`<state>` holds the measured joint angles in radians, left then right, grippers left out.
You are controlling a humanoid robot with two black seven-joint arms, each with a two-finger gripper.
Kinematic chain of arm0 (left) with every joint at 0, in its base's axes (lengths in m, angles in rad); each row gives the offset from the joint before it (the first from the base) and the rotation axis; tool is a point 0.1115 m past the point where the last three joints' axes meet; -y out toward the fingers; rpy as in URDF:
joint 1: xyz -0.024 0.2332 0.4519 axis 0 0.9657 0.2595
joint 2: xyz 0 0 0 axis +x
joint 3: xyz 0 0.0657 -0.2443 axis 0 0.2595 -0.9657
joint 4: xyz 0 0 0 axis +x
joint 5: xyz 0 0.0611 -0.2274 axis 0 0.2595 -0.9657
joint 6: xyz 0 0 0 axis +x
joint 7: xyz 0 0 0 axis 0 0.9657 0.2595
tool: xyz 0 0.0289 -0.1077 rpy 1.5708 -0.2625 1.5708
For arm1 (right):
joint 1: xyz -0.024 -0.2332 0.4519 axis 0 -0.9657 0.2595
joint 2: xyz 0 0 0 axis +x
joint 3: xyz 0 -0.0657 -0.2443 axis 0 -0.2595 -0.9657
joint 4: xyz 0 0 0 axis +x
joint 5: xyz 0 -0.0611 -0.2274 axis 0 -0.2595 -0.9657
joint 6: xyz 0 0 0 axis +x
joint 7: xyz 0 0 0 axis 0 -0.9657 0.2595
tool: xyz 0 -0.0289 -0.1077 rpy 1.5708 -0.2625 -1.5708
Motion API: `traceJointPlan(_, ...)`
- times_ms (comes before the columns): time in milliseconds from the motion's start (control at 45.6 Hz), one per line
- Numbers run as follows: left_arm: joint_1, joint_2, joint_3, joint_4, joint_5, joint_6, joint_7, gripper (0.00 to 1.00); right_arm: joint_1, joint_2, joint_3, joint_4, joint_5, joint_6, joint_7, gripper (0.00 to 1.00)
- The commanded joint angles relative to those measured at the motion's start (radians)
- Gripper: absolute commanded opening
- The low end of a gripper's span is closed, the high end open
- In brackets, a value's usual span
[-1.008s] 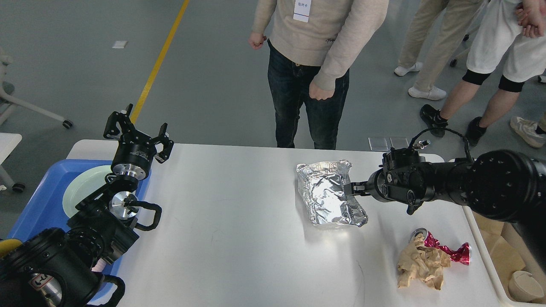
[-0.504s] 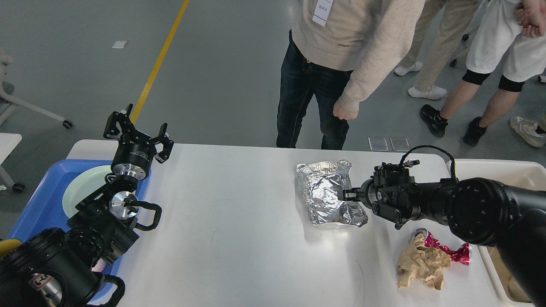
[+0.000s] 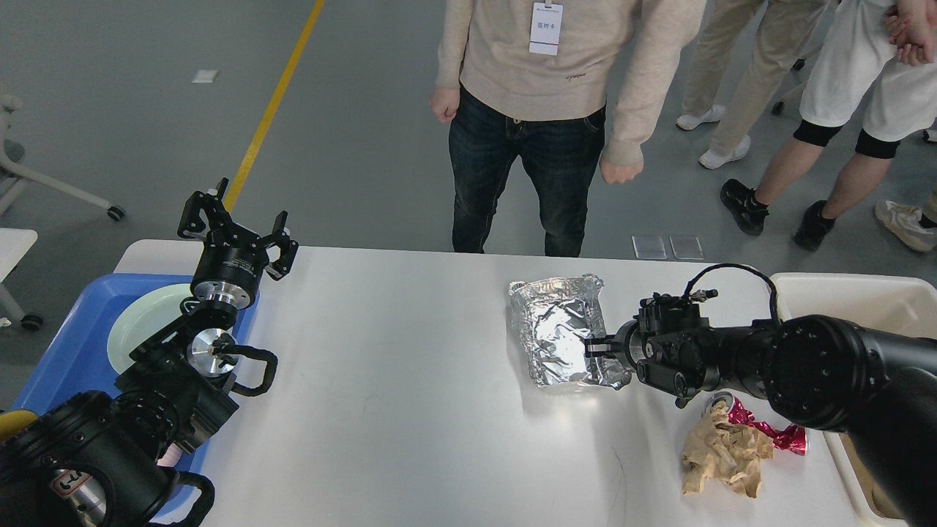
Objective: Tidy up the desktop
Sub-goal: 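Lift the foil package and drop it into the white bin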
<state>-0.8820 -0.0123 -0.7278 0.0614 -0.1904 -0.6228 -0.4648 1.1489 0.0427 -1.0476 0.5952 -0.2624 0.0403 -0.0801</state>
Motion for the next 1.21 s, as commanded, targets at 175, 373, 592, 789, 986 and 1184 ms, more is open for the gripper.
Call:
traceJointPlan(175, 0.000, 0.000, 0.001, 0.000, -0.001, 0.000, 0.000, 0.96, 0.006, -0.003, 0.003, 0.001, 0.002, 0.001, -0.003, 0.00)
traceJointPlan(373, 0.000, 0.000, 0.001, 0.000, -0.001, 0.000, 0.000, 0.96, 0.035, -0.009, 0.026, 0.026, 0.003, 0.003, -0.001, 0.00)
traceJointPlan(592, 0.000, 0.000, -0.001, 0.000, -0.001, 0.000, 0.000, 0.96, 0.224, -0.220, 0.152, 0.283, 0.000, 0.018, 0.002, 0.00)
traceJointPlan(789, 0.000, 0.000, 0.001, 0.000, -0.001, 0.000, 0.000, 0.96, 0.451, -0.447, 0.184, 0.504, -0.012, 0.061, 0.005, 0.00)
traceJointPlan(986, 0.000, 0.000, -0.001, 0.000, -0.001, 0.000, 0.000, 0.96, 0.652, -0.612, 0.182, 0.572, -0.018, 0.237, 0.005, 0.00)
traceJointPlan(1184, 0.000, 0.000, 0.001, 0.000, -0.001, 0.000, 0.000, 0.96, 0.767, -0.715, 0.176, 0.578, -0.017, 0.398, 0.005, 0.00)
